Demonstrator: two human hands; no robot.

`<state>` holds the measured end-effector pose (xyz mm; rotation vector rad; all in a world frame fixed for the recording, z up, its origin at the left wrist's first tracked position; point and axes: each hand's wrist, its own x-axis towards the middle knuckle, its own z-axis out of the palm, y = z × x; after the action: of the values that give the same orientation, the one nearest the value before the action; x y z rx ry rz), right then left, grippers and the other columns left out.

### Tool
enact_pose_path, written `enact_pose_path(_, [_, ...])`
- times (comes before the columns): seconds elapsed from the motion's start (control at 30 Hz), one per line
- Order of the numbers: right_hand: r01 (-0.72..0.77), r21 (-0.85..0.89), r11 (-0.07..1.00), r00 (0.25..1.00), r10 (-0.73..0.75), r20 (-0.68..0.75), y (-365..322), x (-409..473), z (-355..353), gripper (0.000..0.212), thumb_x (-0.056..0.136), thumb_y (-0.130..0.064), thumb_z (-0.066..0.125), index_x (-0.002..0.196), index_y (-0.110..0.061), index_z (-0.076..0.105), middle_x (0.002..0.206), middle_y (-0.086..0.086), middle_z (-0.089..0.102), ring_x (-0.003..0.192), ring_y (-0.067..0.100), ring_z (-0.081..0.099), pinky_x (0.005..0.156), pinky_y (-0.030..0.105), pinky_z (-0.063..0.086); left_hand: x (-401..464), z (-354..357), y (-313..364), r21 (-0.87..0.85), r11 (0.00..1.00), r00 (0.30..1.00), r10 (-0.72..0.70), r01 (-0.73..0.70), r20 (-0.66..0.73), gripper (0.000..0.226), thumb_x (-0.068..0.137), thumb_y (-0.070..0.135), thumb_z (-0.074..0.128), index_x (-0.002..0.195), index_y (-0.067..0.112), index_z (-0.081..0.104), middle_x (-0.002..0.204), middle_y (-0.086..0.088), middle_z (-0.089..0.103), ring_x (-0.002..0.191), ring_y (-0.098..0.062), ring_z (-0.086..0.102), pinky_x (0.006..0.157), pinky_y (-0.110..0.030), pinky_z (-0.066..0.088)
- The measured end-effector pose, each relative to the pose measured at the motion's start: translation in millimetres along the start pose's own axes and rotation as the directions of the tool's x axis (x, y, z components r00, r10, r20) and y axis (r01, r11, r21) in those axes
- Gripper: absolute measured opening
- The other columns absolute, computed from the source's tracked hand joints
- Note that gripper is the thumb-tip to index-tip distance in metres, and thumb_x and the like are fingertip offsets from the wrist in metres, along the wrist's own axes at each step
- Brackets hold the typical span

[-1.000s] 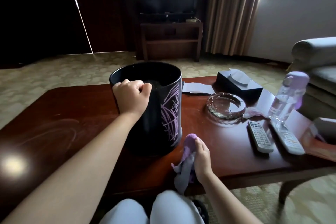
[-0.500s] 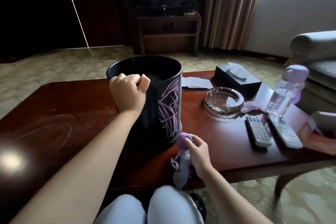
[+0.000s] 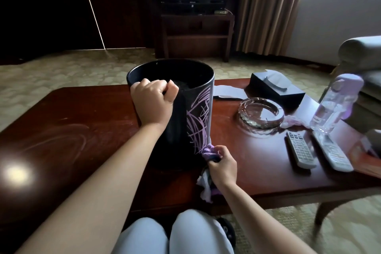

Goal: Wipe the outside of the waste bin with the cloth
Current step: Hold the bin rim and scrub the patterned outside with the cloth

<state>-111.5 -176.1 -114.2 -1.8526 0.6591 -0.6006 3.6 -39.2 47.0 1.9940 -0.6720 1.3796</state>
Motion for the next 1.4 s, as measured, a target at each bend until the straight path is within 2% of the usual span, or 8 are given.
enact_pose_path(0.33, [0.103,-0.023,0.994,0.994,-0.102,0.038,10,1,0,0.026,0.071,-0.010,0.076,0.090,-0.026,0.068,0.084,-0.011,0.069,0.079,0.008,0.064,0.070,0.014,0.045,0,2,1,-0.021,1.000,0.999,0.004,-0.005,-0.039,0.043,0.085,0.024,0.047,0.050,0.018,0.022,0.049,0.010,0.015,0.050,-0.016,0.025,0.060,-0.028,0.012])
enact_pose_path(0.47, [0.357,-0.128,0.925,0.929,-0.337,0.153,14,-2,-1,0.035,0.064,-0.001,0.075,0.092,-0.022,0.070,0.088,-0.017,0.066,0.085,0.012,0.064,0.077,0.024,0.049,-1,4,3,-0.025,1.000,0.998,0.001,-0.003,-0.057,0.044,0.086,0.025,0.046,0.050,0.018,0.022,0.049,0.010,0.016,0.049,-0.017,0.024,0.060,-0.028,0.011])
enact_pose_path(0.6, [0.183,-0.096,0.978,0.983,-0.178,0.053,13,-1,1,0.032,0.070,-0.005,0.072,0.095,-0.024,0.067,0.089,-0.013,0.068,0.087,0.012,0.064,0.075,0.018,0.046,0,3,1,-0.034,0.999,0.999,0.011,-0.012,-0.042,0.044,0.086,0.025,0.047,0.050,0.018,0.023,0.048,0.008,0.017,0.049,-0.017,0.025,0.060,-0.027,0.010])
enact_pose_path(0.73, [0.403,-0.200,0.893,0.908,-0.362,0.213,16,-5,-1,0.039,0.066,-0.001,0.070,0.098,-0.023,0.068,0.081,-0.019,0.058,0.079,0.011,0.056,0.071,0.010,0.039,-1,3,2,-0.026,1.000,0.999,0.004,-0.006,-0.045,0.044,0.086,0.025,0.046,0.050,0.018,0.022,0.048,0.008,0.017,0.050,-0.017,0.025,0.061,-0.027,0.010])
enact_pose_path(0.87, [0.284,-0.147,0.948,0.958,-0.275,0.076,14,-2,-1,0.037,0.069,-0.004,0.071,0.098,-0.027,0.066,0.093,-0.007,0.068,0.088,0.014,0.062,0.078,0.022,0.047,0,3,1,-0.028,1.000,0.999,0.000,-0.001,-0.037,0.045,0.087,0.026,0.046,0.050,0.018,0.022,0.049,0.010,0.016,0.050,-0.017,0.025,0.061,-0.027,0.012])
enact_pose_path(0.97, [0.532,-0.186,0.826,0.845,-0.504,0.179,14,-7,2,0.038,0.064,-0.005,0.069,0.098,-0.021,0.065,0.099,-0.012,0.065,0.091,0.010,0.057,0.082,0.018,0.043,0,3,1,-0.023,1.000,0.999,-0.002,0.001,-0.045,0.044,0.087,0.025,0.045,0.050,0.018,0.023,0.049,0.009,0.017,0.050,-0.017,0.025,0.060,-0.028,0.013])
enact_pose_path(1.1, [0.343,-0.121,0.932,0.939,-0.343,0.019,17,0,1,0.032,0.070,-0.004,0.073,0.093,-0.025,0.065,0.096,-0.015,0.068,0.091,0.007,0.063,0.082,0.018,0.047,0,3,1,-0.026,1.000,0.999,0.013,-0.014,-0.040,0.044,0.087,0.025,0.046,0.050,0.018,0.022,0.049,0.009,0.016,0.050,-0.017,0.024,0.061,-0.027,0.011])
enact_pose_path(1.4, [0.523,-0.147,0.840,0.852,-0.512,0.104,12,-5,3,0.029,0.071,-0.007,0.071,0.097,-0.016,0.063,0.097,-0.004,0.065,0.092,0.012,0.058,0.083,0.016,0.041,-1,4,1,-0.027,1.000,0.998,0.015,-0.017,-0.054,0.044,0.085,0.022,0.048,0.049,0.018,0.023,0.048,0.009,0.017,0.049,-0.017,0.023,0.061,-0.027,0.010])
